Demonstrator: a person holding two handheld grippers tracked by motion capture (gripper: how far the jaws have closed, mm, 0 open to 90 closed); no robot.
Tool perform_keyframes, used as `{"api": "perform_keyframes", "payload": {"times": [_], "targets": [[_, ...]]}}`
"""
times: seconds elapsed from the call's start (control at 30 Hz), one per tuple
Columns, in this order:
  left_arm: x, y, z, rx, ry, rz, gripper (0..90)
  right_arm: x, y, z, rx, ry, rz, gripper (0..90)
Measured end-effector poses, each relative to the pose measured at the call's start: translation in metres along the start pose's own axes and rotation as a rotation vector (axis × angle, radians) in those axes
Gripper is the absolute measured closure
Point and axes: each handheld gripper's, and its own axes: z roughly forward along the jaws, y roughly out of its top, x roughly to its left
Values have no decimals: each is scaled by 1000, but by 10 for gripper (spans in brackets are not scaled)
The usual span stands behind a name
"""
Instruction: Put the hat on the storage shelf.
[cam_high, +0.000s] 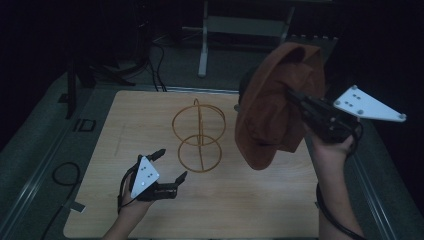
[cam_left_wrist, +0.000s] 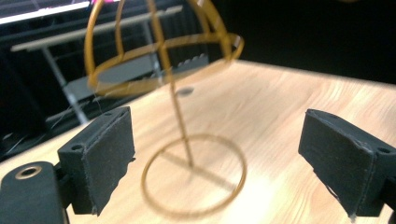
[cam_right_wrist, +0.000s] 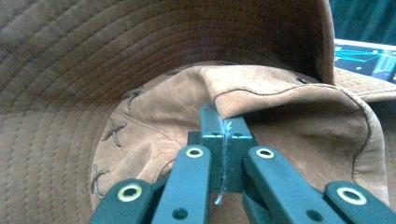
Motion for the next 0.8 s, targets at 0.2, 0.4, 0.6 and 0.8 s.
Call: {"api": "perform_keyframes", "payload": {"times": [0.2, 0.4, 0.6, 0.8], "targets": [[5, -28, -10, 20, 42, -40, 112, 9, 7, 35, 23, 40, 3, 898], [6, -53, -21, 31, 60, -78, 112, 28, 10, 81, 89, 98, -15, 898], [14, -56, -32, 12, 94, -87, 112, 55, 1, 124, 187, 176, -46, 898], [18, -60, -35, 2, 110, -109, 112, 81, -8, 158, 279, 236, -93, 897]]}}
